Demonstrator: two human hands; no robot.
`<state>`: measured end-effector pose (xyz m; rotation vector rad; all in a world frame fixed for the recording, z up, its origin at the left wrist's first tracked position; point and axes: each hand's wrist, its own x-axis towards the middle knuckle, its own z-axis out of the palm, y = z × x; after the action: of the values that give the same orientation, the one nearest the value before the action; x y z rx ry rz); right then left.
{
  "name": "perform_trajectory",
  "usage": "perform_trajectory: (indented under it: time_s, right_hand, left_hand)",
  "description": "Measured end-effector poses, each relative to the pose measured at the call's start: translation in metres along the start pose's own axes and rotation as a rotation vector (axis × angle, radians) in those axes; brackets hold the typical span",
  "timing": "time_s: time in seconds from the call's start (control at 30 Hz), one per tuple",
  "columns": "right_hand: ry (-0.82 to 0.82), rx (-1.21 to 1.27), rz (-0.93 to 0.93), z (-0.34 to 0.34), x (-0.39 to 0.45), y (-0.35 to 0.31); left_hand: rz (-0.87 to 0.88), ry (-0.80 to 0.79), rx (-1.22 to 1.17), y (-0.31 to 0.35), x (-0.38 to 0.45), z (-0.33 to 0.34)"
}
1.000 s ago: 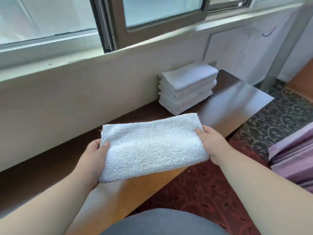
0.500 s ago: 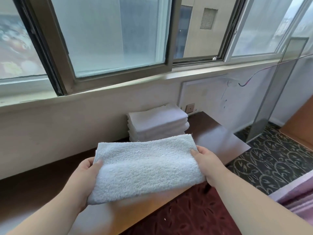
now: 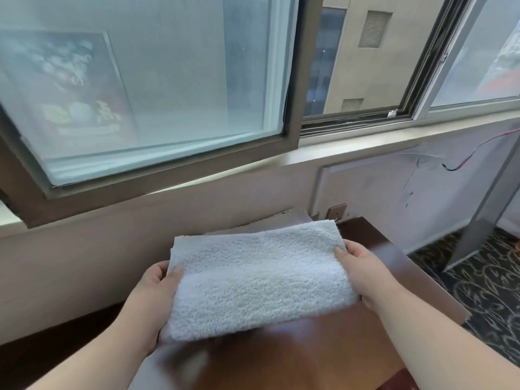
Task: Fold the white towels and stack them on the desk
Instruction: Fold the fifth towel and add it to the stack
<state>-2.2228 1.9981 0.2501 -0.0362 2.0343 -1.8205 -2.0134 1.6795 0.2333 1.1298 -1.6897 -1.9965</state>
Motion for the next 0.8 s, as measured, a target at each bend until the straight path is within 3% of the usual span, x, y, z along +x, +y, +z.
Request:
perform_trajectory:
  time_s: [0.2, 0.4, 0.63, 0.8]
  right_hand:
    - [-0.087, -0.129, 0.027, -0.013, 0.119, -0.029]
    - [-0.138, -0.452, -0.036, 0.002, 0.228, -0.028]
    - [-0.173, -0.677, -0.119, 0.016, 0.26, 0.003]
    - [-0.176, -0.741, -0.145, 0.015, 0.262, 0.007]
  left_hand:
    - [0.021, 0.135, 0.054, 0.016, 0.058, 0.063]
    - [-0.033, 0.322, 0.284, 0.021, 0.097, 0.093]
    - [-0.13, 0.434, 0.407, -0.007, 0.101, 0.103]
    - [-0.101, 0.487, 0.512, -0.001, 0.115, 0.108]
